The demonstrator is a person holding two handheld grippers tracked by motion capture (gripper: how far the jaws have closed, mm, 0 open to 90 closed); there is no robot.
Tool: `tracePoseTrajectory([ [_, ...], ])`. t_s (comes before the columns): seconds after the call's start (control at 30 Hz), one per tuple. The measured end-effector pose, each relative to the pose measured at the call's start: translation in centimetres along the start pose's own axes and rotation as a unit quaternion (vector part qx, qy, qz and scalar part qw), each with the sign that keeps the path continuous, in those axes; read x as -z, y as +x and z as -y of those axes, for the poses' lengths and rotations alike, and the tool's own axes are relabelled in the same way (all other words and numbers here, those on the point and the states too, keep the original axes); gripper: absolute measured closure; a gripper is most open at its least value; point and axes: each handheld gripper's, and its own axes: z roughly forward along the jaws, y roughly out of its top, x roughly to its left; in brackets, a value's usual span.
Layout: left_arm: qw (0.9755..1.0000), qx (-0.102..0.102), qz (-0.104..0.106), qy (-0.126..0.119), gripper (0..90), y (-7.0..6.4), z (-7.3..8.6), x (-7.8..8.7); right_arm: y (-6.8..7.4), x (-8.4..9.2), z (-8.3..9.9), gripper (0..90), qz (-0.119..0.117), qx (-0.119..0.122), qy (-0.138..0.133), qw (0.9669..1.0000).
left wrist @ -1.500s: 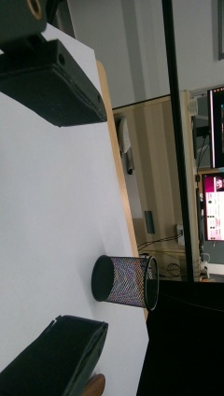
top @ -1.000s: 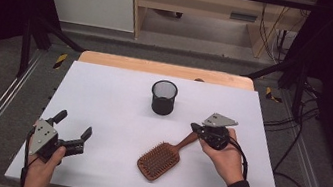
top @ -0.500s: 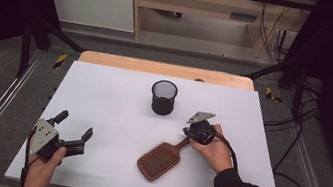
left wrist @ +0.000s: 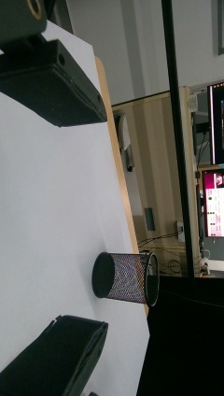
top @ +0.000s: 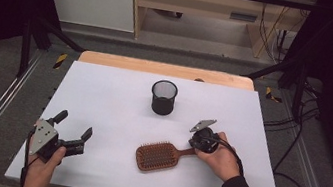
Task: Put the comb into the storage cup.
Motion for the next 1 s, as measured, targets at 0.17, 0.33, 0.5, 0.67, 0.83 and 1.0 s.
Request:
tracePoseTrajectory([
  [0.17,1.0000,-0.001,-0.001,0.000,2.0,0.0,0.0,0.0,0.9,1.2,1.1,90.0,-0.008,-0.013,0.005,0.9999],
  [0.33,1.0000,-0.002,-0.001,0.000,2.0,0.0,0.0,0.1,1.9,1.8,1.9,90.0,-0.022,-0.012,0.008,0.9996],
  [0.5,1.0000,0.000,-0.001,0.000,2.0,0.1,0.0,0.1,3.2,2.5,3.0,90.0,-0.033,-0.017,0.017,0.9992],
  [0.67,1.0000,-0.002,0.002,0.001,2.0,0.0,0.0,0.1,4.0,3.0,3.6,90.0,-0.041,-0.018,0.016,0.9989],
  [0.83,1.0000,-0.002,0.002,0.001,2.0,0.0,0.0,0.1,5.0,3.5,4.1,90.0,-0.048,-0.013,0.016,0.9986],
  [1.0,1.0000,-0.002,0.002,0.002,2.0,0.0,0.0,0.1,5.7,3.8,4.1,90.0,-0.053,-0.011,0.015,0.9984],
])
